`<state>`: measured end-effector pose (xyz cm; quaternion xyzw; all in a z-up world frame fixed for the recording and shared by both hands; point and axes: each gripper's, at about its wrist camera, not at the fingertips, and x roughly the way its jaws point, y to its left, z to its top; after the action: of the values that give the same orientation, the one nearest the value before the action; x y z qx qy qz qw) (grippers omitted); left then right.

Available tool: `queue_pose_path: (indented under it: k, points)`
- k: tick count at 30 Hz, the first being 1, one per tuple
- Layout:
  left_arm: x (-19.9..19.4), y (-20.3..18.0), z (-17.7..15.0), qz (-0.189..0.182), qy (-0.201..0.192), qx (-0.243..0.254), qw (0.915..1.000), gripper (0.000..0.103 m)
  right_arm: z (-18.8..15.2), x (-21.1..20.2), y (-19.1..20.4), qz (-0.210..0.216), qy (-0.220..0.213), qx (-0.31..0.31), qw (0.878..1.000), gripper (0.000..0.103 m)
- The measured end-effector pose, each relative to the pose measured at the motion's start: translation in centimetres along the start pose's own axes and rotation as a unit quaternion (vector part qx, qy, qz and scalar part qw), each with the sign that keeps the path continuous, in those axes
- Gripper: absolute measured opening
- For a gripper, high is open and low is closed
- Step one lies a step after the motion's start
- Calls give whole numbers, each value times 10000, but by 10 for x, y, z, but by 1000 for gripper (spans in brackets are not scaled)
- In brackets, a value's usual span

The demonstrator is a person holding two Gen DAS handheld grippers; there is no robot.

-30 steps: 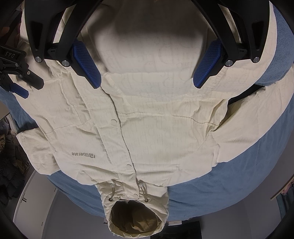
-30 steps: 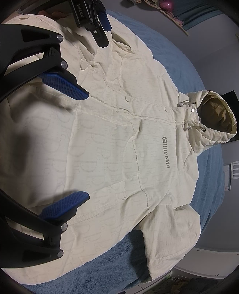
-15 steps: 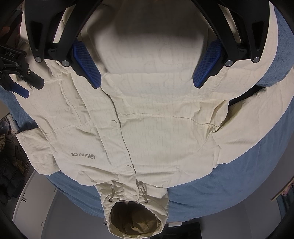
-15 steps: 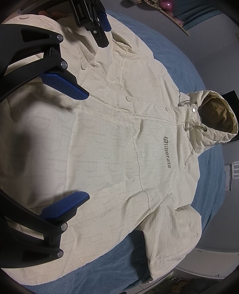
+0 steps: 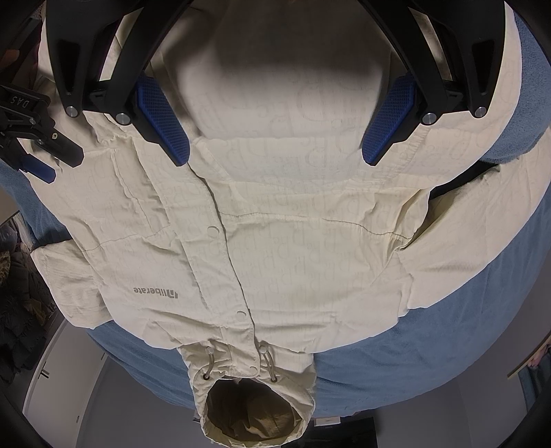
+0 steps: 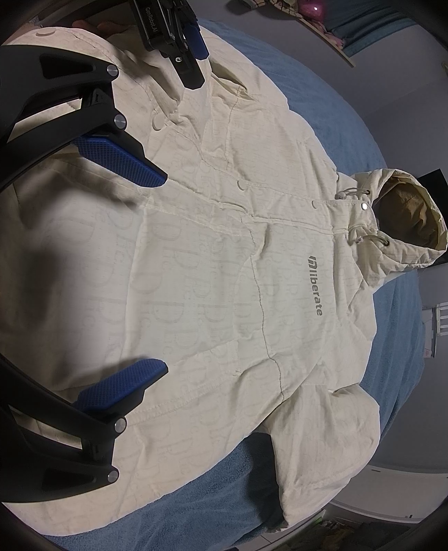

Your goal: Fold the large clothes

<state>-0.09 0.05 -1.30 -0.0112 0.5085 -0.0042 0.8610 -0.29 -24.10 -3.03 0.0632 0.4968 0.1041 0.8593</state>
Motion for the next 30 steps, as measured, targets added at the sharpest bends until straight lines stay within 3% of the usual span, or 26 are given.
queue_pose_path:
  k: [8,16,20,25,27,30]
  points:
    - [-1,0,-2,43,-17,-2,10000,97,2,-3,0,-51,-70,36,10000,96]
    - [-25,4,8,156,-136,27,9998,97,24,-40,-21,-301,-624,294,9972,96]
    - [-56,12,44,28,-177,25,9998,97,50,-64,-48,-649,-1034,585,9908,96]
    - [-105,27,109,35,-1015,-17,9948,97,79,-76,-90,-1367,-1271,482,9812,96]
    - [-103,24,130,191,-1087,159,9938,97,90,-77,-113,-1614,-1392,520,9756,96]
    - [-72,16,150,400,-784,439,9952,97,105,-66,-156,-1707,-1193,909,9738,96]
